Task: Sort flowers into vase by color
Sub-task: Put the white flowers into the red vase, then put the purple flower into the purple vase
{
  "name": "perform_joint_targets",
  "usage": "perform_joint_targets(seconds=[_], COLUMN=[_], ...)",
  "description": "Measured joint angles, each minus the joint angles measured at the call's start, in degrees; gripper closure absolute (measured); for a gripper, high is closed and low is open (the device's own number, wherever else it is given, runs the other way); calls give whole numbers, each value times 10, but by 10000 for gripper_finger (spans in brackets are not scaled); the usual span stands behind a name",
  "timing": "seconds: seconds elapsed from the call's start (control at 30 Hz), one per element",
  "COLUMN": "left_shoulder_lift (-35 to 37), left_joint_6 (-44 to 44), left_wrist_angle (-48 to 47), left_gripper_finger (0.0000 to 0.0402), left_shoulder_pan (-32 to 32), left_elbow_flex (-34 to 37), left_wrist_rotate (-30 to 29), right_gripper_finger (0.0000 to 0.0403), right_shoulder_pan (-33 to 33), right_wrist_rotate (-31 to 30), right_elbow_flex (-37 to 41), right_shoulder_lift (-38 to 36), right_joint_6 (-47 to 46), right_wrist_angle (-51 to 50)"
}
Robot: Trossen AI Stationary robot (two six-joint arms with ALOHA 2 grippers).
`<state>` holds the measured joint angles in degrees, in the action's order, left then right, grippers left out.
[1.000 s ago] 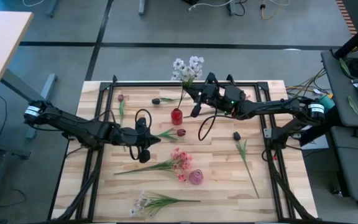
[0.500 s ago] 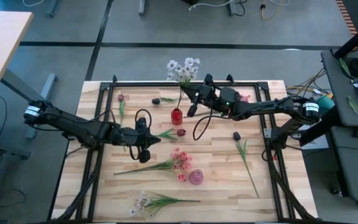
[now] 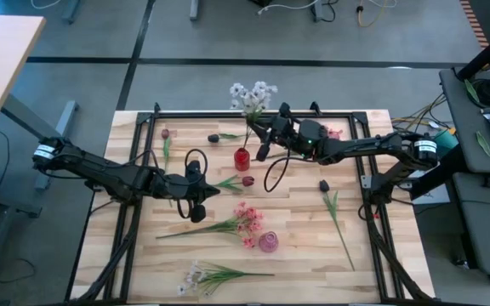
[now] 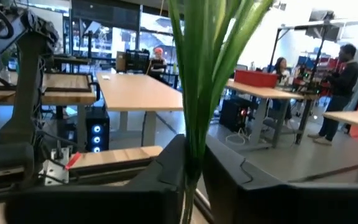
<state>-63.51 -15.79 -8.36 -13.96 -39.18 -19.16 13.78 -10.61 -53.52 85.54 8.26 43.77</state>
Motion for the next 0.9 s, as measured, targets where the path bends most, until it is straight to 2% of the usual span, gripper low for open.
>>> perform_joint_targets(seconds=[0.3,0.57,0.73,0.9], left_shoulder_lift=[0,0,0,0], left_joint_6=[0,0,0,0], left_wrist_angle=[0,0,1,4], left_gripper_finger=[402,402,402,402], left_shoulder_pan=[0,0,0,0], left_elbow_flex=[0,0,0,0], left_wrist_rotate=[0,0,0,0], right_gripper_finger=[232,125,81,58], right_shoulder_pan=[0,0,-2,-7], right_wrist_rotate=[0,1,6,6], right_elbow_flex=[-4,-4,-4,-5], right_shoulder_lift=[-4,-38,-70,-97], right_joint_6=[-25,-81,-112,-138], right_wrist_angle=[-73,-195,-281,-356])
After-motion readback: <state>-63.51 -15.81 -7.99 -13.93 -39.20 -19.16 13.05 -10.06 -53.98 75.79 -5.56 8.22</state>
